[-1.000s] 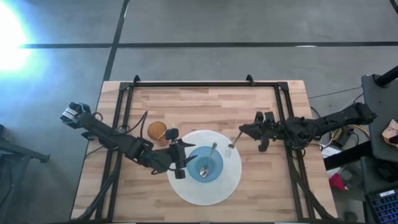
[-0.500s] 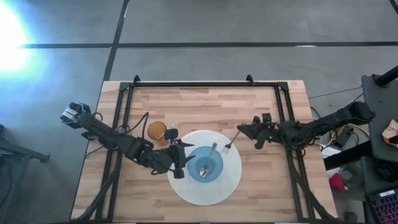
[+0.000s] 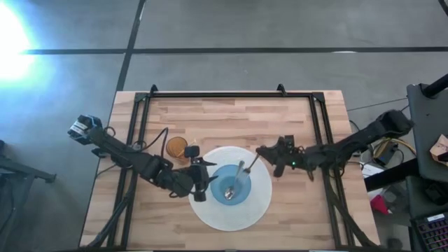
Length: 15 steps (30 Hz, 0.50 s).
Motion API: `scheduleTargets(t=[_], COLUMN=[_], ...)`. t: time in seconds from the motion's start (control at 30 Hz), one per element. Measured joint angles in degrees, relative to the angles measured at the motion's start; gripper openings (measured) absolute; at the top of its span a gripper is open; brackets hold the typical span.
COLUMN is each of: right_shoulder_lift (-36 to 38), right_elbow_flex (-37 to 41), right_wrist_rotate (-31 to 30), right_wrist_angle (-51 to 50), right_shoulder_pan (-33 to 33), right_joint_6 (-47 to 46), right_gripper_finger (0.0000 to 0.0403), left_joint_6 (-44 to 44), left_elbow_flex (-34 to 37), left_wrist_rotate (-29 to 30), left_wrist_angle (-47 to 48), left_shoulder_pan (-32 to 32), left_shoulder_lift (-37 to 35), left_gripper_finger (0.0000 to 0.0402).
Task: Pick & Place Utensil
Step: Put the fork into the blue bowl
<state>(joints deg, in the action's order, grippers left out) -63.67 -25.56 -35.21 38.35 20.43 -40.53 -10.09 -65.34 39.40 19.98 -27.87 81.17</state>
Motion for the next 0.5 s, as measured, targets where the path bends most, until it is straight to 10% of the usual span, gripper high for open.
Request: scheduleTargets(t=[0.5], right_shoulder_lift=[-12.3], right_elbow_flex=[-4.8], right_wrist_rotate=[-10.0], right_wrist_angle=[0.0], right_shoulder_pan=[5.0], right_joint_6=[-4.3], right_gripper_finger=[0.0008], left_joint_6=[0.0], left_elbow_flex=[0.0], left_wrist_rotate=[0.0], left_wrist_angle=[0.4], left_shoulder_pan=[-1.2], left_shoulder_lift=[0.0], left_gripper_finger=[0.0190])
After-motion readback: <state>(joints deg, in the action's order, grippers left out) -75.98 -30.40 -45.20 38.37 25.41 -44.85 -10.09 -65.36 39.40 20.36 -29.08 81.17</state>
